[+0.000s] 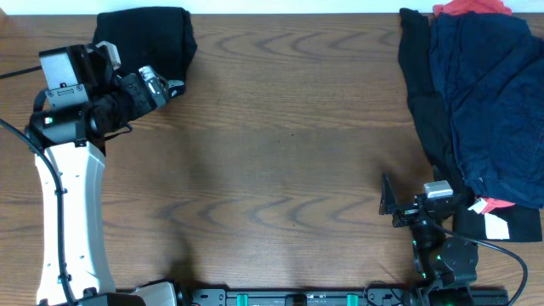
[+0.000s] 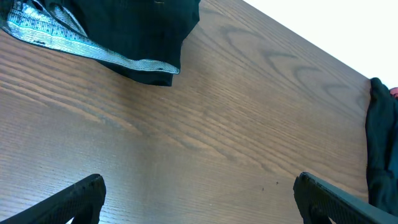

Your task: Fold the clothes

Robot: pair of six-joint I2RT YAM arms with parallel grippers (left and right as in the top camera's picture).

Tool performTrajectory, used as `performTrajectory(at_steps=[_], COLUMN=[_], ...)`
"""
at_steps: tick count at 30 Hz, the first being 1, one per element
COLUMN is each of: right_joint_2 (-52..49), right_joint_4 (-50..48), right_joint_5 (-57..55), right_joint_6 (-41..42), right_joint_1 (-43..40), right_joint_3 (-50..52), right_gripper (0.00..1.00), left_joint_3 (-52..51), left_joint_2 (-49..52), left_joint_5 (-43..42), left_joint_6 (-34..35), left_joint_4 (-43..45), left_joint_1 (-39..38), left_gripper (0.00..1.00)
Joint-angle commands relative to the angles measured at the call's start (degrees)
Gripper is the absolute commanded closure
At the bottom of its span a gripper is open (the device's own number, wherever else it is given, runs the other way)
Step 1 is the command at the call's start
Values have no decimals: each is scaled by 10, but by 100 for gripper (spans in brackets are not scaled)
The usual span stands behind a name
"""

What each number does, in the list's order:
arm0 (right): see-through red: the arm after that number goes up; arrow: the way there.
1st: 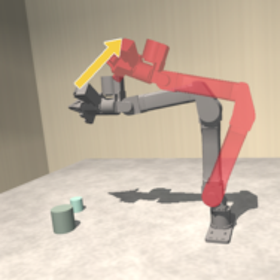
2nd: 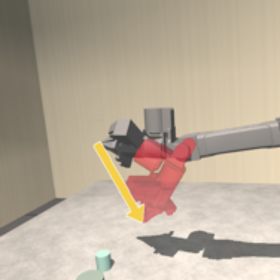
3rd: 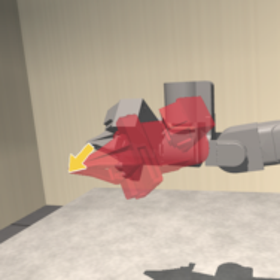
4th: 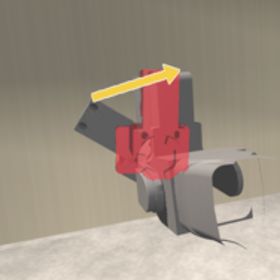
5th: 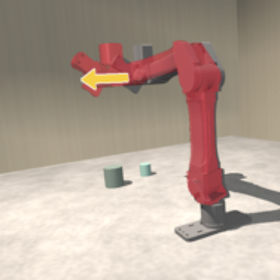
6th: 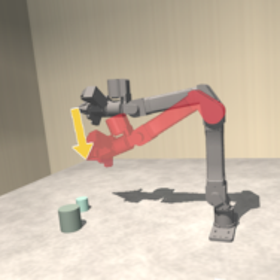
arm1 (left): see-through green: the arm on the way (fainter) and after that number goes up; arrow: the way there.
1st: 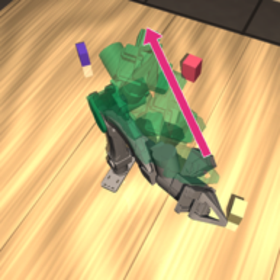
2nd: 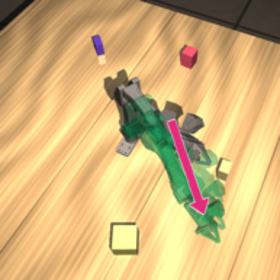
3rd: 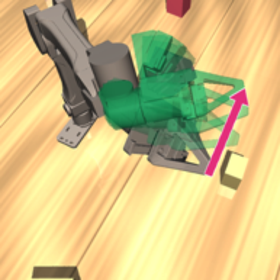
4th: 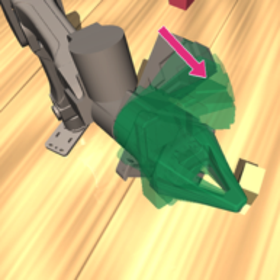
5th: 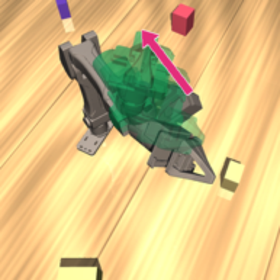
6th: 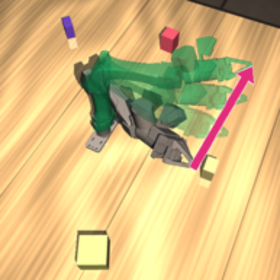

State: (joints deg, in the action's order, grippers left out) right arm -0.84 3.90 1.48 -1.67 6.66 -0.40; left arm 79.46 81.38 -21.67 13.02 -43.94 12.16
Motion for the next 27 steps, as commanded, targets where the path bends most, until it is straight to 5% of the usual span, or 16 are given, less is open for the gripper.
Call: performTrajectory(at_steps=[1,22,27], right_joint_2=[3,3,3], right_joint_4=[3,3,3], right_joint_5=[-6,-6,-6], right_joint_6=[10,10,10], right_joint_1=[-7,-7,-7], right_joint_3=[1,1,1], right_gripper=[1,1,1], left_joint_3=[2,-4,-66], left_joint_2=[2,-38,-103], left_joint_5=[3,33,33], left_joint_6=[-12,-19,-62], left_joint_4=[-2,-1,74], left_joint_1=[0,-1,-42], left_gripper=[2,2,2])
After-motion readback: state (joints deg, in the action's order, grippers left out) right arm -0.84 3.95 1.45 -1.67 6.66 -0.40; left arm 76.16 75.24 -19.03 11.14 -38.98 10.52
